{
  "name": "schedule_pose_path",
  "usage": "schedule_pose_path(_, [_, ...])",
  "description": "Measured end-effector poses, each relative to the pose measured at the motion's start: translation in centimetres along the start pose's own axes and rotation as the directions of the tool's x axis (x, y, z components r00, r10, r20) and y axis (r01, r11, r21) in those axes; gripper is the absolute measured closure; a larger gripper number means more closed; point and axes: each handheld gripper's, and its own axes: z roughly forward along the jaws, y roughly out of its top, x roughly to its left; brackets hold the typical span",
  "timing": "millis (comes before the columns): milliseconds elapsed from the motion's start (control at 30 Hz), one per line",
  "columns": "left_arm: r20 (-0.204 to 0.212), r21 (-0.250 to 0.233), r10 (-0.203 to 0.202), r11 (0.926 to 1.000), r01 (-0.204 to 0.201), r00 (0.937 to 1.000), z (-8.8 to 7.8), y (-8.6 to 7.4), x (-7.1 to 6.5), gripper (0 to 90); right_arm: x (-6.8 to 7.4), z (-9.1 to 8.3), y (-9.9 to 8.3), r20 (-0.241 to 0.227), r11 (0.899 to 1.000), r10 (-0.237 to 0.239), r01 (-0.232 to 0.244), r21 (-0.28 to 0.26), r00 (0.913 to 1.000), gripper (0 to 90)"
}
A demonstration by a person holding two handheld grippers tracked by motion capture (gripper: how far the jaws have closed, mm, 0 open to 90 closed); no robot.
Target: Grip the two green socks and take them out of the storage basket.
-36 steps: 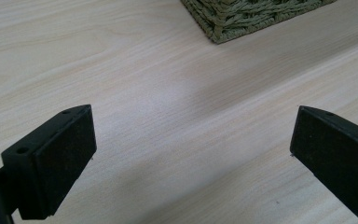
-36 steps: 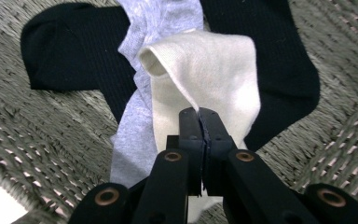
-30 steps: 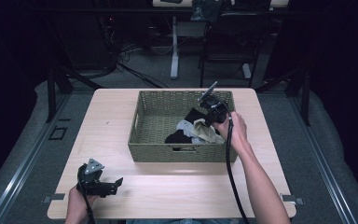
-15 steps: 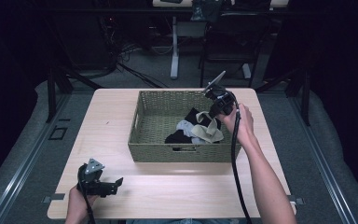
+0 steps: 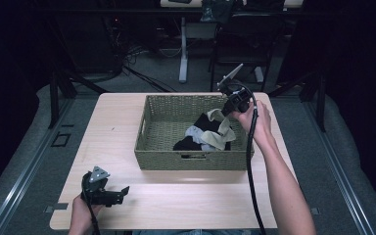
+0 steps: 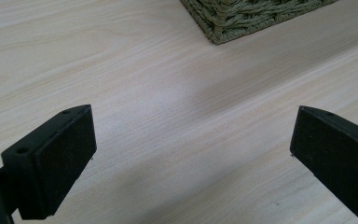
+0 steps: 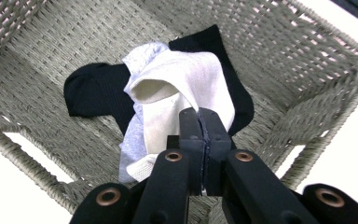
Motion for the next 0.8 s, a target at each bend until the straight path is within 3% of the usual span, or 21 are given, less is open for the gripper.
schedule_pose_path(800, [0.001,0.000,0.003,1.0000,-0.003,1.0000,0.0,0.0,0.0,0.3,-0.4,-4.5,1.4,0.011,0.999,-0.002,0.002,-0.045,0.9999,89.7])
